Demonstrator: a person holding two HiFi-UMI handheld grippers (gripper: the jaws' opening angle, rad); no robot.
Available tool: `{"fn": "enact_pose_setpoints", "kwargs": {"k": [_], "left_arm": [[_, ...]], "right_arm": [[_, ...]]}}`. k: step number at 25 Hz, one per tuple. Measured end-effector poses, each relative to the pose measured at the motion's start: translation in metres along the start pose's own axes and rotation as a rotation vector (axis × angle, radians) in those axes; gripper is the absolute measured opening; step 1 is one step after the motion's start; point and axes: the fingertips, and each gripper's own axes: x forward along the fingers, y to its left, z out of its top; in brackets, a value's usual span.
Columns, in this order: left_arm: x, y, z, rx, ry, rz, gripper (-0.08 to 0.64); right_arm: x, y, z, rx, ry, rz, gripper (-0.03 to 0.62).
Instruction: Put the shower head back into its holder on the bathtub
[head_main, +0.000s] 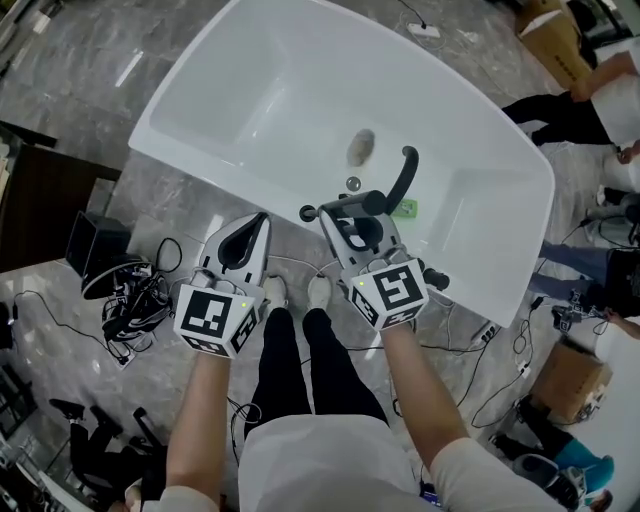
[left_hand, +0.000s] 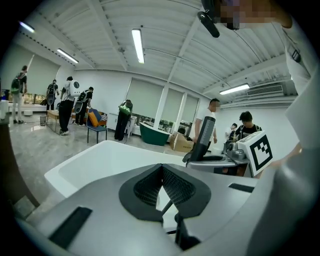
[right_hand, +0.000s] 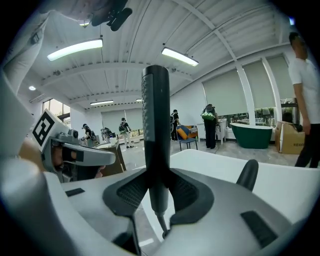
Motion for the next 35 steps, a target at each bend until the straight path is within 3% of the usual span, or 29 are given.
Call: {"fn": "enact_pose_setpoints", "kwargs": {"k": [8,24,29,35], "left_arm": [[0.01,0.008,-0.025,-0.006,0.03,-0.019,0.009],[0.039,0.019,-0.077,0.027,0.078,-0.062,0.009],[0.052,0.026,-0.096,0.04,0.084,-0.115,0.009],[0.062,0.043,-0.115,0.063,0.087,-0.121,0.009]], "right_arm": [[0.018,0.014,-0.035,-0.005,0.038,-0.054,0.141],[0.05,0.001,-0.123,0.079,0.086,-0.324,0.141],[0.055,-0.013,-0.15,0.136,0.093,-0.386,0.141],[0.068,-0.022,-0.172,0.151,0.102,-0.427,0.141]]}}
